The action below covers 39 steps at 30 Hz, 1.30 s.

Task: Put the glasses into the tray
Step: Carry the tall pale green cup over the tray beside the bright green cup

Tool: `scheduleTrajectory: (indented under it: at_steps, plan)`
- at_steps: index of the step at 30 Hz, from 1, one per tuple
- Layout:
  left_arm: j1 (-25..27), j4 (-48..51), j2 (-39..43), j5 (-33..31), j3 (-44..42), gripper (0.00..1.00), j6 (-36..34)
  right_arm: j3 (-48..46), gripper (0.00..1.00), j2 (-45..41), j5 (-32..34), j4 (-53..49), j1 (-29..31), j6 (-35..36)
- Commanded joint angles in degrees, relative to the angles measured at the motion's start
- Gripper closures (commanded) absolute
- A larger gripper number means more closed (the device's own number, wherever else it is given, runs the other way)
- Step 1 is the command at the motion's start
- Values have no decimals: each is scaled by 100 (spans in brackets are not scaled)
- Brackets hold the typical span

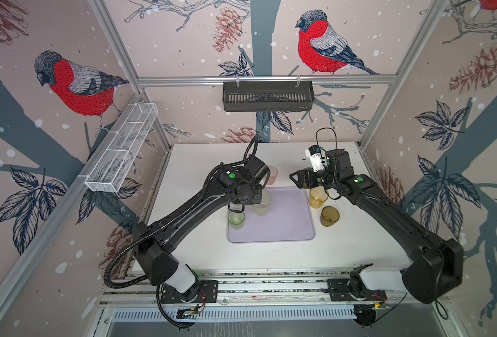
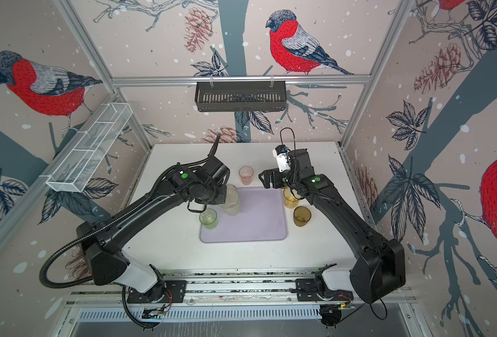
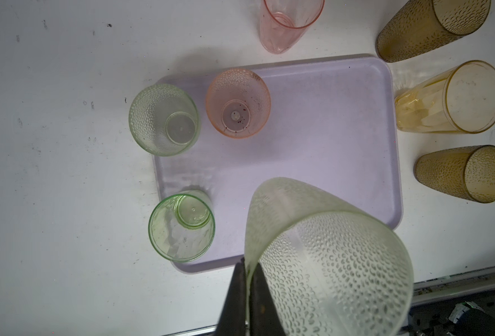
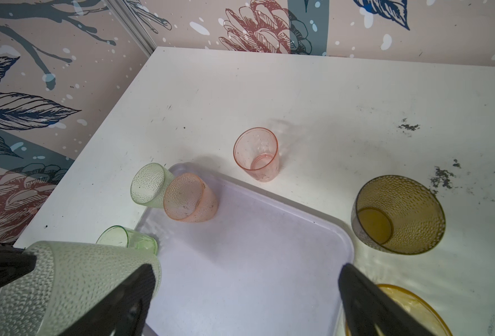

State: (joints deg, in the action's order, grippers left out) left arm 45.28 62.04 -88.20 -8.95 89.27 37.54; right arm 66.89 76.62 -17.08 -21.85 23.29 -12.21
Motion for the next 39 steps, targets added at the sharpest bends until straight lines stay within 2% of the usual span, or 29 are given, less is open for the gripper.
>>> scheduleTrajectory:
  at_steps: [1, 22, 39]
  plan:
    - [51, -329, 88, -42, -192, 100, 130, -1, 0, -39, -50, 146, -24, -27]
    - [148, -1044, 280, -203, -1311, 100, 404, -37, 0, -53, -67, 128, -69, -45]
    - [148, -1263, 216, -347, -1653, 100, 474, 6, 0, 2, -76, 102, -71, -37]
